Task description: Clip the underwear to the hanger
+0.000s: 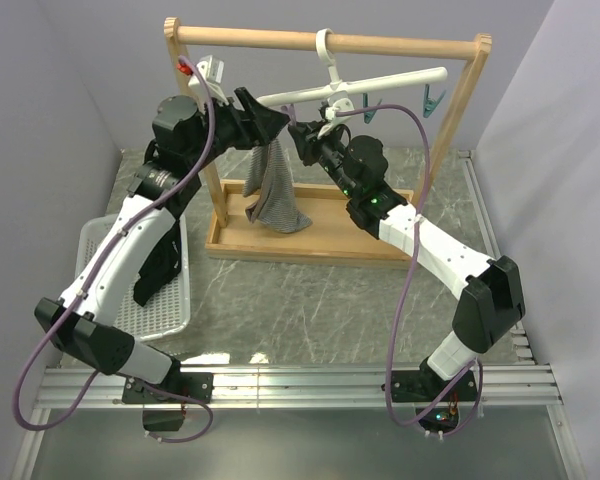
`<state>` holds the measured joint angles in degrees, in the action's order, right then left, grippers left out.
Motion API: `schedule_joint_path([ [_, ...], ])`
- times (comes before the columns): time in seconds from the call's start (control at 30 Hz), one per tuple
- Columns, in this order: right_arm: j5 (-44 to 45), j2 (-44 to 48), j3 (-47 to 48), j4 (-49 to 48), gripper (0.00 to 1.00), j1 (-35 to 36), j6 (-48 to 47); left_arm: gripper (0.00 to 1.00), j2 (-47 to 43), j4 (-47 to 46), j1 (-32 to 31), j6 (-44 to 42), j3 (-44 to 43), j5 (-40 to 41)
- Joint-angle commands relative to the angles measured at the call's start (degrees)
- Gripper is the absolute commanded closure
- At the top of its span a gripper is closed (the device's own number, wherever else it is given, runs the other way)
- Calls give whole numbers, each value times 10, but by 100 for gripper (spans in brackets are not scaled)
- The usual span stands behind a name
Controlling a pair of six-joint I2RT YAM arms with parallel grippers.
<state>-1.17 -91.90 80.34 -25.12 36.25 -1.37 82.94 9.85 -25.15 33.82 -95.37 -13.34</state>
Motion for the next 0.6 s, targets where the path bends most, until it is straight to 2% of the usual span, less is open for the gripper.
schedule_joint_path([
  [0.0,-9,37,5,-14,100,4,-7,28,27,4,-3,41,-18,-16],
  [0.23,-13,40,3,-14,100,3,-2,30,71,-18,-3,84,-43,-15],
  [0.57,-23,47,-11,-17,100,2,-1,36,100,-79,-3,89,-59,-3],
])
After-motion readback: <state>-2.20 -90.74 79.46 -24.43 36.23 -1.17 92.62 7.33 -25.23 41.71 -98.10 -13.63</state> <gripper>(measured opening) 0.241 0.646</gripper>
